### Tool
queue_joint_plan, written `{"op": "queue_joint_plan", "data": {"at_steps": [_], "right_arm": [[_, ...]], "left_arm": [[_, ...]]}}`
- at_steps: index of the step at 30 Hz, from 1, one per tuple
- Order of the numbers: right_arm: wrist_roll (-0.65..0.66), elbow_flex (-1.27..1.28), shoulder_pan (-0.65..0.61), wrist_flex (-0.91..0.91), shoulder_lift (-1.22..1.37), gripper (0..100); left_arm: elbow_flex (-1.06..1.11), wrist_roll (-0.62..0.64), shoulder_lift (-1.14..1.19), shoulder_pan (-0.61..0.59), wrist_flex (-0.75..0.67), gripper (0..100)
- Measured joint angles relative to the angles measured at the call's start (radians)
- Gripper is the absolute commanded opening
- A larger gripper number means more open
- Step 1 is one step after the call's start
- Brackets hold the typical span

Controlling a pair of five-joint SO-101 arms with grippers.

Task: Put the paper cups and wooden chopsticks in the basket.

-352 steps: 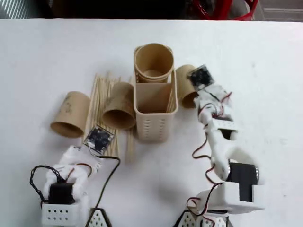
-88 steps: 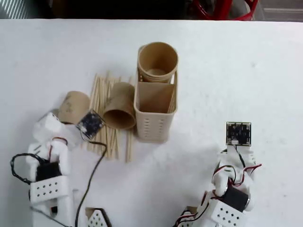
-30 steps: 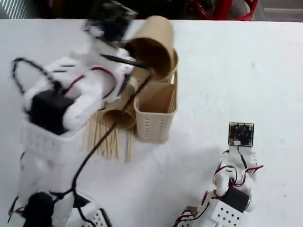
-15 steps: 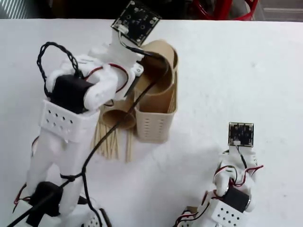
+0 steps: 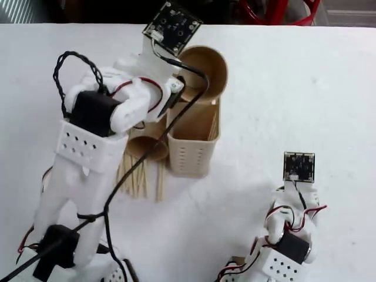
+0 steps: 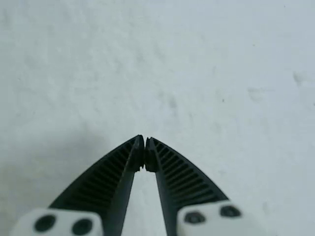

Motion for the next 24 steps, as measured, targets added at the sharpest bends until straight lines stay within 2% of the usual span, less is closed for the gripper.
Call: {"op": "queue_joint_plan", "data": {"at_steps": [7,15,24], "right_arm": [[0.000,0.000,0.000,0.000,0.000,1.8],[0.000,0.000,0.000,0.000,0.000,1.8],[0.000,0.000,0.000,0.000,0.000,1.8]], "left_arm": [[-0.008,0.000,0.000,0.000,-0.107,13],[-0.126,0.000,0.000,-0.031,-0.112,13],[0.107,-0.005,0.002,-0.048,-0.270,13]]}}
